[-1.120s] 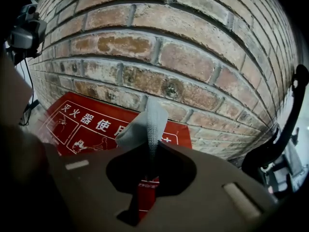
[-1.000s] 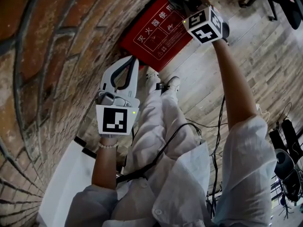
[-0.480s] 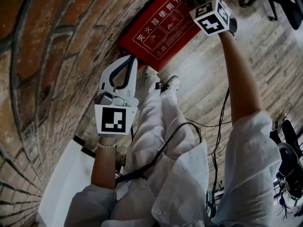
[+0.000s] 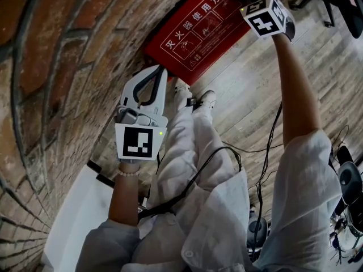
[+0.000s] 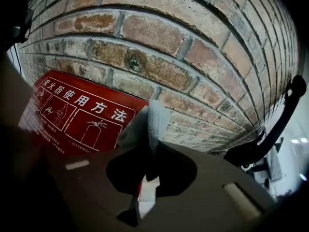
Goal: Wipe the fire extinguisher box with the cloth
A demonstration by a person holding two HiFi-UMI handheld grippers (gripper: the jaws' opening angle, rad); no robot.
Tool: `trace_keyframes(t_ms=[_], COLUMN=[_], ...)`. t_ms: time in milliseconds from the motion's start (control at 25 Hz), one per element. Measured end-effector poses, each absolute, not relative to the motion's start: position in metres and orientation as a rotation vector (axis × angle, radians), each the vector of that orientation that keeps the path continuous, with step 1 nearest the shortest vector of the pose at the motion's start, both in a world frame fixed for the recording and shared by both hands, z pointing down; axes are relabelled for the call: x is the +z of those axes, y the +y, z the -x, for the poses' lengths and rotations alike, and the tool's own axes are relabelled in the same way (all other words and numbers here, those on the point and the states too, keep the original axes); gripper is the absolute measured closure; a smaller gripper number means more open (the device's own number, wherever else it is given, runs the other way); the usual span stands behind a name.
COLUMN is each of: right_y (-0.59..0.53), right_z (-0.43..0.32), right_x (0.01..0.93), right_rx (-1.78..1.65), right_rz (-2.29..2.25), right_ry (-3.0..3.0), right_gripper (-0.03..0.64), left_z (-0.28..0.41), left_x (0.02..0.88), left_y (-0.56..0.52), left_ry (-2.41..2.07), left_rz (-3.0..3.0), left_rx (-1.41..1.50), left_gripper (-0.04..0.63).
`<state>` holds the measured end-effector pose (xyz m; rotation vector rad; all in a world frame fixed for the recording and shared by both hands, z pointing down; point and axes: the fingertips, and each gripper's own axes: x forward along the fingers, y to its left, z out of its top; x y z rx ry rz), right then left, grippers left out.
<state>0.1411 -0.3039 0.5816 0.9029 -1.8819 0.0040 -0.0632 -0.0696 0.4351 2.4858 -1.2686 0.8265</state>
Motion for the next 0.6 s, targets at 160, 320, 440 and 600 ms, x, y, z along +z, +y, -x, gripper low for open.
trace_keyframes(t_ms=[160,320,440,600], right_y=[-0.3046,-0.3046,-0.3052,-0.3054], right_z=[-0.1492,-0.1499,-0.1507,-0.1509], right_x=[0.5838,0.585,0.5848,0.5843], right_rx=[0.019,0.022,0.03,0.041], right_rz=[-0.918,-0.933,-0.939,-0.943], right_ry=[-1.864,-1.865,-1.864,-1.868], right_gripper=[0.604,0.607,0.607,0.607], left_z=[0.0609,0.0597,0.0593,0.0592], left_x=[0.4352,0.4363,0.4362,0.4366], left_y=[-0.0709,-0.0708,-0.0708,-0.0706], left_ry=[-1.268,-1.263,-1.262,-1.256], left_rz=[-2.49,-2.491,-2.492,-2.496], left_rx=[0.824,0.826,0.825,0.826], left_gripper=[0.597,0.597,0.597,0.597])
